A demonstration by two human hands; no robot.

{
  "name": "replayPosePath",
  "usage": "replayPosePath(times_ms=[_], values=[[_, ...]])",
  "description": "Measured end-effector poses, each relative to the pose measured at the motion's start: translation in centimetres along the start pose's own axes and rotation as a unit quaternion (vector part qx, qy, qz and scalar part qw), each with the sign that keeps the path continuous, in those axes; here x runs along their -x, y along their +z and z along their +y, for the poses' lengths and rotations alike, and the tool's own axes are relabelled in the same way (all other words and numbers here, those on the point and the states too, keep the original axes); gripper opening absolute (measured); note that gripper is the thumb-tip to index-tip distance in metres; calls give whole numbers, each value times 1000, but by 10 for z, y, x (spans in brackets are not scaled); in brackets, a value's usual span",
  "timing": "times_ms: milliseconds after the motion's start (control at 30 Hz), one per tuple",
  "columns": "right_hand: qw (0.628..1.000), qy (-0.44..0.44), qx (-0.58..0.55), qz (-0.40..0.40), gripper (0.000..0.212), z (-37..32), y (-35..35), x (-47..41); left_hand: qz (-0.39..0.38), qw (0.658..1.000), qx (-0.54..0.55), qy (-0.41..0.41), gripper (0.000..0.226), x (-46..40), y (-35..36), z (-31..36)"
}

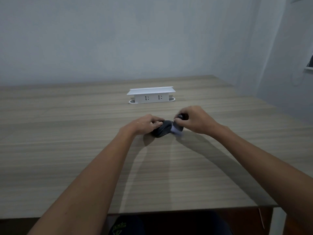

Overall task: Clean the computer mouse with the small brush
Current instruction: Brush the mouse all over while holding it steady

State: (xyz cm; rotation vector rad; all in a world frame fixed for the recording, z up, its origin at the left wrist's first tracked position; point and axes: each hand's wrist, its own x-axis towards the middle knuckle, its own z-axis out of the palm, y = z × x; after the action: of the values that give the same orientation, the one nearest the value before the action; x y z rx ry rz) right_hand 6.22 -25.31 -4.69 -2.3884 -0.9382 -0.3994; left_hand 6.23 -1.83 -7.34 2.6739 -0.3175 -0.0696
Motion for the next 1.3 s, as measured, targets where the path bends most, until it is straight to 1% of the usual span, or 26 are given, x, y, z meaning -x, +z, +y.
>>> replayPosePath(times_ms=[67, 100, 200, 267, 300, 367, 400, 433, 533, 600, 633, 700, 733, 767, 867, 933, 1033, 1067, 1100, 1200, 1267, 1300], values=[[998, -26, -23, -45, 15, -11, 4, 2, 1, 1000, 1, 6, 43, 0, 0, -1], [998, -29, -18, -47, 15, -11, 7, 1, 1, 1000, 1, 7, 44, 0, 0, -1], [999, -6, 38, 9, 15, 0, 7, -6, 3, 1000, -2, 4, 41, 0, 0, 2], [999, 1, 44, 25, 15, 1, 5, -6, 5, 1000, -1, 3, 41, 0, 0, 3], [1000, -7, 25, 13, 15, -4, 4, -5, 5, 1000, 2, 5, 41, -2, 0, 1], [999, -30, -16, -36, 15, -17, 5, -3, 2, 1000, 9, 10, 40, -2, 0, -2], [998, -34, -20, -55, 15, -21, 7, -2, 0, 1000, 10, 10, 39, -2, 0, -3], [998, -34, -9, -56, 16, -21, 9, -3, -1, 1000, 11, 10, 39, -2, 0, -3], [999, -9, 49, 11, 16, -5, 9, -8, 2, 1000, 4, 5, 41, -1, -1, 0], [999, 1, 46, 28, 16, -3, 6, -7, 2, 1000, 1, 1, 41, -1, -1, 1], [1000, -5, 22, 14, 15, -8, 5, -5, 1, 1000, 3, 4, 41, -2, -1, 0], [998, -22, -30, -41, 15, -19, 5, -1, -2, 1000, 7, 11, 39, -3, -1, -1], [998, -24, -36, -56, 16, -21, 7, 0, -4, 1000, 8, 12, 39, -3, -1, -1], [998, -20, -22, -49, 16, -19, 8, 0, -4, 1000, 6, 11, 39, -4, -1, -1], [998, 17, 52, 30, 16, 0, 7, -6, -4, 1000, -2, -2, 41, -3, -2, 0], [997, 30, 57, 41, 16, 0, 4, -5, -3, 1000, -4, -6, 42, -3, -2, 0], [999, -5, -12, -33, 13, -17, 3, -2, 2, 1000, 4, 7, 39, -4, -2, -1], [999, -10, -17, -48, 13, -20, 6, -1, 1, 1000, 5, 10, 39, -4, -2, -1], [999, -8, -1, -41, 13, -18, 8, -3, 1, 1000, 5, 11, 39, -4, -2, -1], [997, 21, 71, 37, 17, 0, 8, -8, 2, 1000, 4, -3, 41, -3, -2, 2], [997, 25, 57, 53, 17, 1, 4, -6, 2, 1000, 3, -8, 42, -3, -1, 3], [999, 12, 33, 37, 15, -4, 3, -5, 1, 1000, 1, -7, 42, -2, -1, 3]])
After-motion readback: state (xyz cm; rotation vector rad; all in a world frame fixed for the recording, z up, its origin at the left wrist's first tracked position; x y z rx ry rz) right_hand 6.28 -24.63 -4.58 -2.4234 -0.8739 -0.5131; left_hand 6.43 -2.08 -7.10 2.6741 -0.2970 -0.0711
